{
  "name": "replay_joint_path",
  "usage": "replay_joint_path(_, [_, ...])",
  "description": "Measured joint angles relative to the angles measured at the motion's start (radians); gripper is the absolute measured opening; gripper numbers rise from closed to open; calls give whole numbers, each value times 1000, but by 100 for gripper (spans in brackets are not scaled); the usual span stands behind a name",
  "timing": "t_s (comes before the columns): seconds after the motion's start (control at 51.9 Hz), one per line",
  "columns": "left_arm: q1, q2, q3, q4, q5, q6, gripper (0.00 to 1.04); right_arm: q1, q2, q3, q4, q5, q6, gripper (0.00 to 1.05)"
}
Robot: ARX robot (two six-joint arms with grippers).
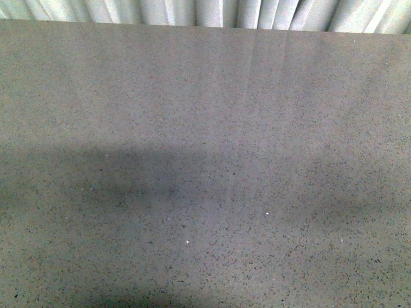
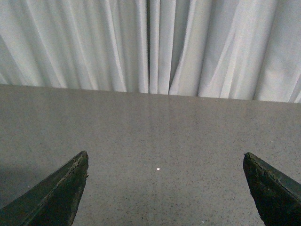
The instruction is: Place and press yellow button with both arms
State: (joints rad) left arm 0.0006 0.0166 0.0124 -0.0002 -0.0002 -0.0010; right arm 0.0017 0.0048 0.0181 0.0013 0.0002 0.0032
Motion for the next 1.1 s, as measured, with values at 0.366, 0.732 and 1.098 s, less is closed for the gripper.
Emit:
replay_joint_path(0.366, [257,804,211,210,157,68,96,0,0,0,0,0,0,96])
replay_joint_path(0.732, [459,1336,255,580,168,129,96,0,0,0,0,0,0,96])
replay_joint_path(1.098, [503,1522,271,689,161,140,96,0,0,0,0,0,0,96])
